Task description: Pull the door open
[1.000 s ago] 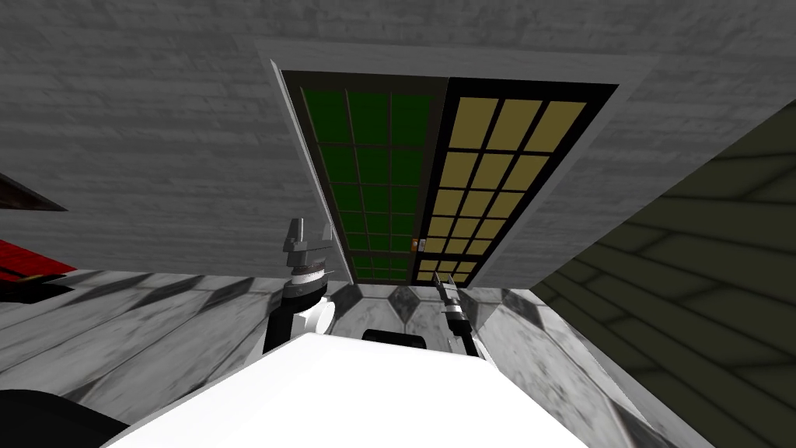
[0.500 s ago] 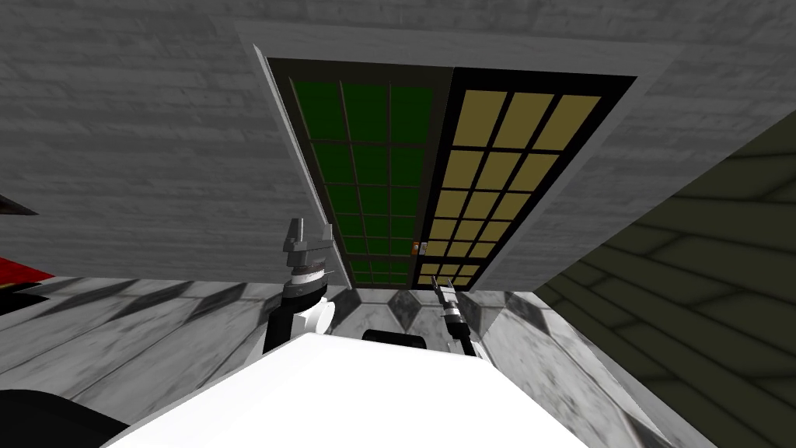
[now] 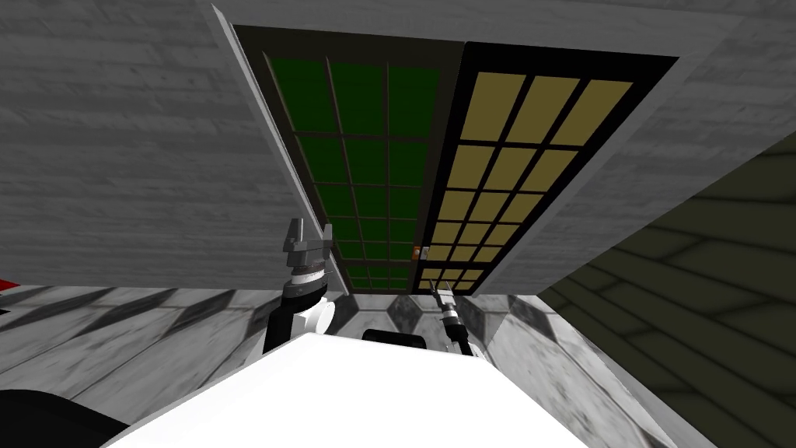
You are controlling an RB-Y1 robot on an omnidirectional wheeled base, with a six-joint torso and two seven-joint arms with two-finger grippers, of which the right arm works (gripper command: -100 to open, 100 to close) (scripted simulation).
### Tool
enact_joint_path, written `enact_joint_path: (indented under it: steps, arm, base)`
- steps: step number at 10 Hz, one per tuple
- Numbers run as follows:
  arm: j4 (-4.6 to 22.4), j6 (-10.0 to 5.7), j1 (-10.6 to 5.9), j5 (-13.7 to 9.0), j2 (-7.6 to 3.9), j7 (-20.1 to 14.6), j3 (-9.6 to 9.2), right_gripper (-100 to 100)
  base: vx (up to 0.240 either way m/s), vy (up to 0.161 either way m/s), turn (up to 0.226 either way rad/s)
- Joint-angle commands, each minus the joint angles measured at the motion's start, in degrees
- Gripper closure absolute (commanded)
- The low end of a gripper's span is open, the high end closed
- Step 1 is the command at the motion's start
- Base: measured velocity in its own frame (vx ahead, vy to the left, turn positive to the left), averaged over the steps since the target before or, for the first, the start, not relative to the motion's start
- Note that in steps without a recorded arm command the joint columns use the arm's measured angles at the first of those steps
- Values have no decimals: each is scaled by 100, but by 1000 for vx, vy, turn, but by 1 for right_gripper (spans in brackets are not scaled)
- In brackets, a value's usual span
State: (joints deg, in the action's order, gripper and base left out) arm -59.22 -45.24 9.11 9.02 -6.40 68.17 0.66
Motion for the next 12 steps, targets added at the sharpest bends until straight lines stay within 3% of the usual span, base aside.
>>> enact_joint_path:
  steps: [1, 8, 9, 12]
  arm:
    - [181, -20, -46, 31, -4, 188, -6, -100]
    - [837, -116, -286, 130, 14, 798, -16, -100]
    - [750, -80, -256, 123, 8, 728, -18, -100]
    - [914, -88, -128, 70, -98, 746, 120, -100]
  base:
    - [139, 22, -31]
    - [160, -3, -20]
    - [77, -20, 4]
    - [-133, 30, -11]
